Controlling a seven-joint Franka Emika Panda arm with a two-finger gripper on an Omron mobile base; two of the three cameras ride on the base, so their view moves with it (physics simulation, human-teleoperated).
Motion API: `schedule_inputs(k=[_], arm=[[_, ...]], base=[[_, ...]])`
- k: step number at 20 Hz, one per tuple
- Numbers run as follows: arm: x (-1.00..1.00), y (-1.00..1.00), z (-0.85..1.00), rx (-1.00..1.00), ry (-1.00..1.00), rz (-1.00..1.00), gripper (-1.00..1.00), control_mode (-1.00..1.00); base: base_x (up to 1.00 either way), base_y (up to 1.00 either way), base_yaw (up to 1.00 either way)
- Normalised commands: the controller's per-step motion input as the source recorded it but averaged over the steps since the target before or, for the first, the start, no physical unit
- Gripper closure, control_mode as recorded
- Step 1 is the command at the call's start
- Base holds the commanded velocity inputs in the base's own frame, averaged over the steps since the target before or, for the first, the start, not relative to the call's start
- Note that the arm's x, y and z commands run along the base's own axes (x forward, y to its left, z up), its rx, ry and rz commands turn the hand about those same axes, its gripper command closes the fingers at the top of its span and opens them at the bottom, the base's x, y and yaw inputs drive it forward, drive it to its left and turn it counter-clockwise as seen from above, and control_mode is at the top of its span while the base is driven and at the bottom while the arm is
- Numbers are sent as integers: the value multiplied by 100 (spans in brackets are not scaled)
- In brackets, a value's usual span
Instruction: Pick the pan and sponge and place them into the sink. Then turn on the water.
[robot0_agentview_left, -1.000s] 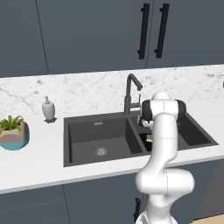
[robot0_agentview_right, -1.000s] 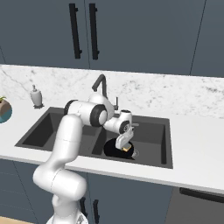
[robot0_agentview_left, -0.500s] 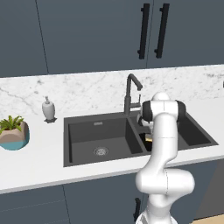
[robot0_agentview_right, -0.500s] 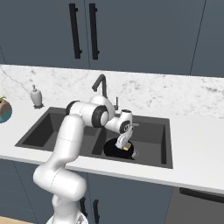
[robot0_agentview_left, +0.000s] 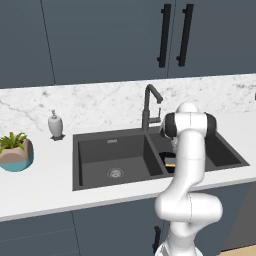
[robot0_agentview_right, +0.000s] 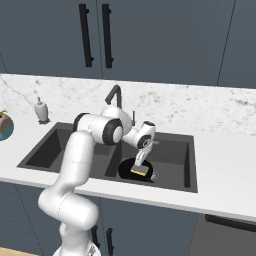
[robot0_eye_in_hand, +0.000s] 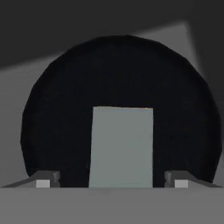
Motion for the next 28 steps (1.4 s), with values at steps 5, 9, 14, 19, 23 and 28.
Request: schedule_inputs(k=[5,9,14,19,23,28], arm=[[-24,0,53,13,-14,5,-100,-100],[-4,0,76,22,-20,7,-100,-100],[0,6,72,30,-33,2,-100,-100],[0,19,64,31,-30,-4,-100,-100],[3,9,92,34,-10,-8,-100,-100],[4,-2,93,37,1,-5,-100,-100]], base=[[0,0,0],[0,0,0],[0,0,0],[0,0,0],[0,0,0],[0,0,0]])
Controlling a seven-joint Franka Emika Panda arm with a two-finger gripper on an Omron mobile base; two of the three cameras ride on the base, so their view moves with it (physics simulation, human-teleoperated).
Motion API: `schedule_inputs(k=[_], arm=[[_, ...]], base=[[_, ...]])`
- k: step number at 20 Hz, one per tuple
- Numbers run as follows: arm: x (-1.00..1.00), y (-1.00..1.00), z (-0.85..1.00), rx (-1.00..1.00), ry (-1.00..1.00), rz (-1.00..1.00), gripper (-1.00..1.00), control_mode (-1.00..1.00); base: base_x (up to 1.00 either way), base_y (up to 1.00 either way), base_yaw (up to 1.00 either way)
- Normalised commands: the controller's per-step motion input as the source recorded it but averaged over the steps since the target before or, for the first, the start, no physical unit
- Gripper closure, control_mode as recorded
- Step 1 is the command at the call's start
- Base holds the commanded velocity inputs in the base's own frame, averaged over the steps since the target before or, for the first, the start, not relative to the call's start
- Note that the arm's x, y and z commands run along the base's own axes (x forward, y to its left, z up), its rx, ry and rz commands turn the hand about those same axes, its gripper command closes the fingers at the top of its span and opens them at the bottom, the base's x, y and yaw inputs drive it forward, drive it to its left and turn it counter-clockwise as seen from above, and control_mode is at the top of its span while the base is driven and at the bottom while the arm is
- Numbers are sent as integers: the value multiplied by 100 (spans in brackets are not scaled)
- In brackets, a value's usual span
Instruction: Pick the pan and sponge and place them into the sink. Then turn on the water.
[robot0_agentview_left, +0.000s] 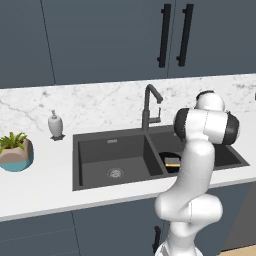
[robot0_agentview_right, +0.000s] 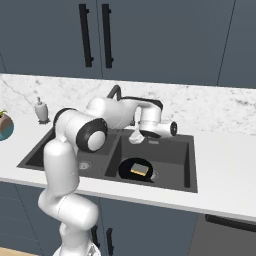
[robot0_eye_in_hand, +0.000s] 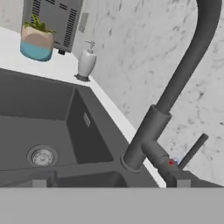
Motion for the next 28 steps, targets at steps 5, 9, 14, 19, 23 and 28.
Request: schedule_inputs(k=[5,9,14,19,23,28], arm=[[13,0,15,32,17,0,-100,-100],[31,13,-1,25,12,0,-100,-100],[12,13,18,28,4,0,-100,-100],[28,16,0,13,0,0,-100,-100],[34,20,0,0,-2,0,-100,-100],[38,0,0,0,-1,0,-100,-100]], base=[[0,0,0],[0,0,0],[0,0,0],[0,0,0],[0,0,0],[0,0,0]])
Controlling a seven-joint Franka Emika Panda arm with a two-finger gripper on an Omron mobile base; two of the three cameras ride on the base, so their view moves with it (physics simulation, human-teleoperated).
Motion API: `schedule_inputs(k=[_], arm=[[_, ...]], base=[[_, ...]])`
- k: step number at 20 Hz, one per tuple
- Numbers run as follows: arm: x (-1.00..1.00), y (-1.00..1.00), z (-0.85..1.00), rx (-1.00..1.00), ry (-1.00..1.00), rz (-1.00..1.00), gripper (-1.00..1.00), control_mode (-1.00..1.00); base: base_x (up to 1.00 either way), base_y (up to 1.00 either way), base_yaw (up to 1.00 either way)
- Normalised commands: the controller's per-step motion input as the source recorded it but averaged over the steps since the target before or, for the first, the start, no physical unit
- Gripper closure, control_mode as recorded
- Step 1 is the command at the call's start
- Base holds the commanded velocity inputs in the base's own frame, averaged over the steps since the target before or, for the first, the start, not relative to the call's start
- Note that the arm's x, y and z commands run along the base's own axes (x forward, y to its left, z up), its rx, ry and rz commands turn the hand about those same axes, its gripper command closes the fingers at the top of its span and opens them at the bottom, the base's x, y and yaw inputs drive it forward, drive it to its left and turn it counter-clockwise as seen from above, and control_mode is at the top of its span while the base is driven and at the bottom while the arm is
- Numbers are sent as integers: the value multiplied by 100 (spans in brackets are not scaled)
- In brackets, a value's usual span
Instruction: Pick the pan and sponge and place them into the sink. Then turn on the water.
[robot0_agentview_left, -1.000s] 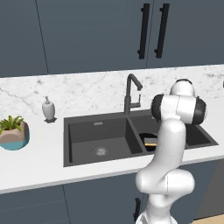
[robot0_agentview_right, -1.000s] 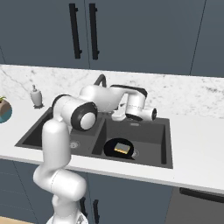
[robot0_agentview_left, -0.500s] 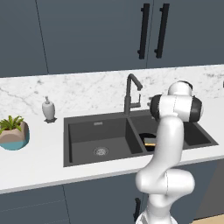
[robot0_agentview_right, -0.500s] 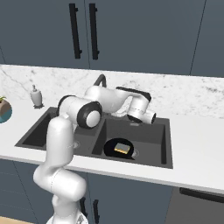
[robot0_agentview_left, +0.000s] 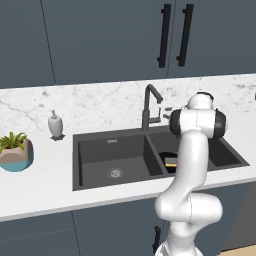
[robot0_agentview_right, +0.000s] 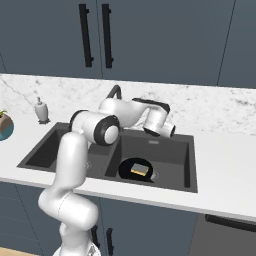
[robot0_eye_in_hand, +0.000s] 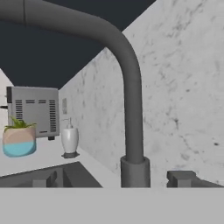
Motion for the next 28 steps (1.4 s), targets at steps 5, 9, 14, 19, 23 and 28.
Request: schedule_inputs(k=[5,9,14,19,23,28], arm=[[36,0,-1,0,0,0,-100,-100],[36,0,-4,0,0,0,-100,-100],[21,0,-11,0,0,0,-100,-100],[3,0,-18,0,0,0,-100,-100],[11,14,-2,0,0,0,-100,-100],[21,22,0,0,3,-4,-100,-100]], base=[[0,0,0],[0,0,0],[0,0,0],[0,0,0],[0,0,0],[0,0,0]])
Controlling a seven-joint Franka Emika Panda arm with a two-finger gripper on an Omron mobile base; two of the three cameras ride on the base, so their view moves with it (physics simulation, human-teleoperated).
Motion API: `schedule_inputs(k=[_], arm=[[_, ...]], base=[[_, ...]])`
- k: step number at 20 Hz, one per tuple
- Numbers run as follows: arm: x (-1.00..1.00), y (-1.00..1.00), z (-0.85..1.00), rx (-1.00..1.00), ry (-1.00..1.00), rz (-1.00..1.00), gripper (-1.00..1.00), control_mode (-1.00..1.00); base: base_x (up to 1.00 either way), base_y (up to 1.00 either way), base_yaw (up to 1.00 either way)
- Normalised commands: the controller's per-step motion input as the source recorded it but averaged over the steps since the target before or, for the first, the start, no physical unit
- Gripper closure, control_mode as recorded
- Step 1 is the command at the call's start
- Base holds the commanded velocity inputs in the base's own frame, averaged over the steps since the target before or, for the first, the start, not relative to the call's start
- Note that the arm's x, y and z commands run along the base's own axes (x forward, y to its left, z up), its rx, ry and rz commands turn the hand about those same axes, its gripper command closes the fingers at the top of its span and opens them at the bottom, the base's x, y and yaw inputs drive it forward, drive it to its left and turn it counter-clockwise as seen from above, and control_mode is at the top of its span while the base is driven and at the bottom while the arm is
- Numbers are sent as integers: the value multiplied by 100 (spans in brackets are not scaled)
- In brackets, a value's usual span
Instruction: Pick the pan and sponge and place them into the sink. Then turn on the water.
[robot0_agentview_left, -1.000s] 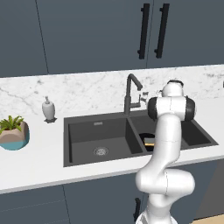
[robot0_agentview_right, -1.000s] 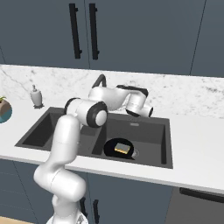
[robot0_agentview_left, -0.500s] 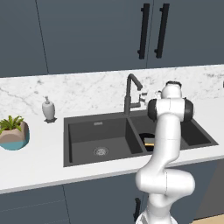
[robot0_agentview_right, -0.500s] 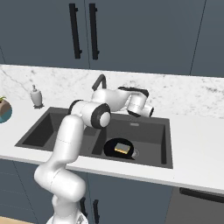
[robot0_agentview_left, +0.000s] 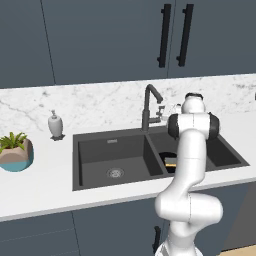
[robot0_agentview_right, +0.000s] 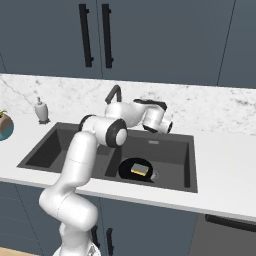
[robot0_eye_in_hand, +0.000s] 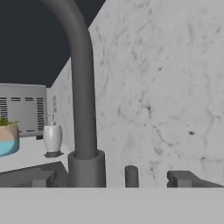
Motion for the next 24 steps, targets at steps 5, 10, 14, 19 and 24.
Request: schedule_inputs(k=[5,10,14,19,24], arm=[[16,2,0,0,3,-2,-100,-100],[17,-4,-1,0,1,-1,-100,-100],[32,-25,-7,1,4,0,-100,-100],[36,-22,-14,2,5,0,100,-100],[30,-10,-24,0,4,0,100,-100]], base=[[0,0,0],[0,0,0],[0,0,0],[0,0,0],[0,0,0]])
